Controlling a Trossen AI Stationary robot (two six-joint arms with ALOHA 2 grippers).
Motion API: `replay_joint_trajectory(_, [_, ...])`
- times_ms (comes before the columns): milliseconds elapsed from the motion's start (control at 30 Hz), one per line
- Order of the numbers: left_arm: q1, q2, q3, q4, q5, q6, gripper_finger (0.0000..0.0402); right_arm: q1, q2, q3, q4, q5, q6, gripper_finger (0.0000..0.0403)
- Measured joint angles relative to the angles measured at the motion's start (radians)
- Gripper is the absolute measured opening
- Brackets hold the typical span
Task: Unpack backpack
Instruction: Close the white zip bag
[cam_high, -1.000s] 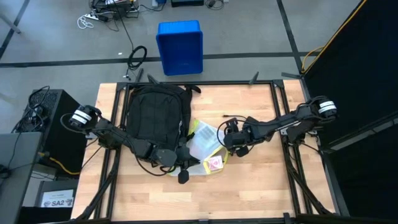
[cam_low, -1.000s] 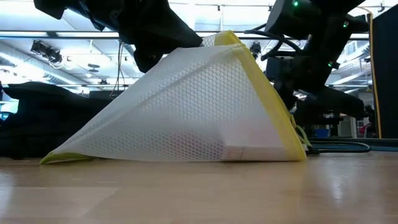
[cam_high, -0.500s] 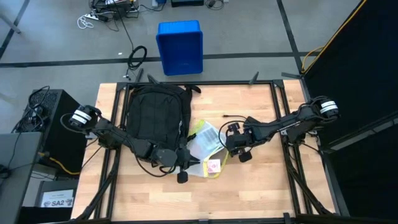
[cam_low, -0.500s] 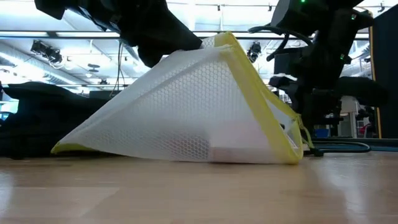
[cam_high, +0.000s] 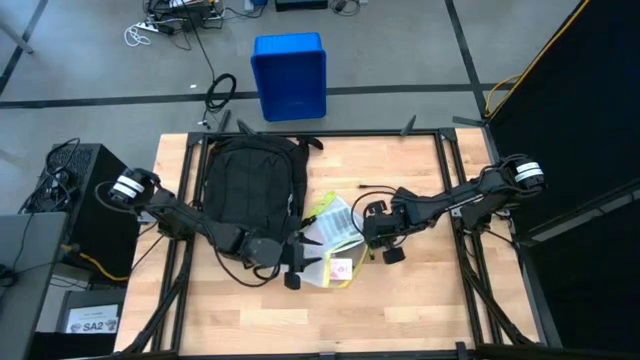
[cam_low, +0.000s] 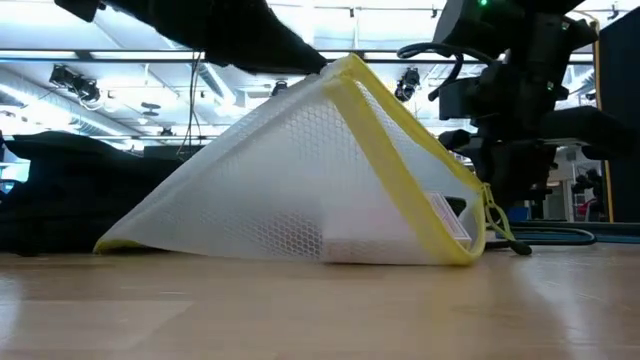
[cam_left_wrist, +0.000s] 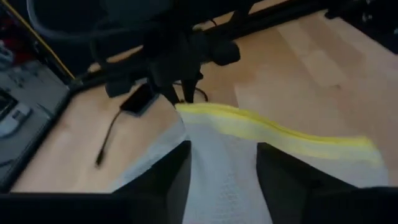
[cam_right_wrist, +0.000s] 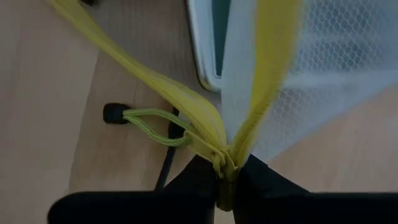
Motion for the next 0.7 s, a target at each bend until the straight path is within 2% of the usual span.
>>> replay_joint_trajectory(200, [-0.073, -0.008, 0.064, 0.0, -0.016, 0.095, 0.0189, 0.007, 0.0, 0.001, 0.005, -0.005, 0.062, 0.0001])
replay_joint_trajectory(433, [-0.193, 0.017, 0.132, 0.013, -0.031, 0.106, 0.0193, 0.056, 0.0, 0.001, 0.048, -0.07, 0.2, 0.0])
replay_joint_trajectory(567, [-0.225, 0.125, 0.165, 0.062, -0.073, 0.106, 0.0193, 0.095, 0.0, 0.001, 0.154, -0.093, 0.286, 0.0])
replay_joint_trajectory(700, [-0.227, 0.268, 0.268, 0.075, -0.083, 0.093, 0.0193, 0.112, 0.0, 0.002, 0.243, -0.094, 0.338, 0.0])
